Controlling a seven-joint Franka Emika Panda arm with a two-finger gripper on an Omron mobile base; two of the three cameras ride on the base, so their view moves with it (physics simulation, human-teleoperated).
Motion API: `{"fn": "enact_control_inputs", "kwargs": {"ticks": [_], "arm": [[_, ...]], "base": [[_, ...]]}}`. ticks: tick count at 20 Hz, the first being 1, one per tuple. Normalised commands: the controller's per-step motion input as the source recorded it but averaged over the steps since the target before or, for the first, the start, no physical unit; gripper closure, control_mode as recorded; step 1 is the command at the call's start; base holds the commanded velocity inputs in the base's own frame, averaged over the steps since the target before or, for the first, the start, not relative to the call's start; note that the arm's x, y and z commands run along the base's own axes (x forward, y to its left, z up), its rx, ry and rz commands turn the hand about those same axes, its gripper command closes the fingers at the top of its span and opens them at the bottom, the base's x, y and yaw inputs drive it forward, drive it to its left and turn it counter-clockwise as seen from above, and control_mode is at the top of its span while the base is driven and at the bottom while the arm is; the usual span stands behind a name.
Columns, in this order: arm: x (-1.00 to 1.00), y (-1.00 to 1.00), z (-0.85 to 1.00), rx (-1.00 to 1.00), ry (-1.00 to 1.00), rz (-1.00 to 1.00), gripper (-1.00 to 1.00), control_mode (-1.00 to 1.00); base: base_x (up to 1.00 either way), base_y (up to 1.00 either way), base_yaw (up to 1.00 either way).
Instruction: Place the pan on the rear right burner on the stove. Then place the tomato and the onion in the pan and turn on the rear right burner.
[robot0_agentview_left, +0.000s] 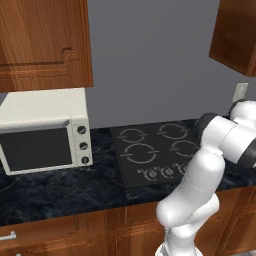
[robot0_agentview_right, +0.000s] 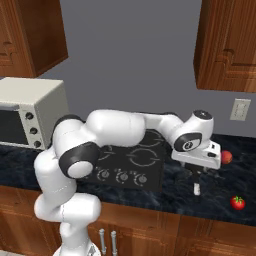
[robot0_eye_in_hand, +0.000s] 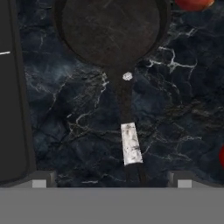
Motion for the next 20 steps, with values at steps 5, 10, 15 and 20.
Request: {"fn": "enact_control_inputs", "kwargs": {"ticks": [5, 10, 15, 20], "arm": [[0.12, -0.08, -0.22, 0.00, 0.00, 0.05, -1.00, -1.00], [0.13, -0.11, -0.25, 0.00, 0.00, 0.05, -1.00, -1.00], [0.10, -0.06, -0.28, 0.00, 0.00, 0.04, -1.00, -1.00], [0.10, -0.07, -0.27, 0.00, 0.00, 0.04, -1.00, -1.00]], "base": [[0.00, 0.00, 0.00], [0.00, 0.00, 0.00], [0.00, 0.00, 0.00], [0.00, 0.00, 0.00]]}}
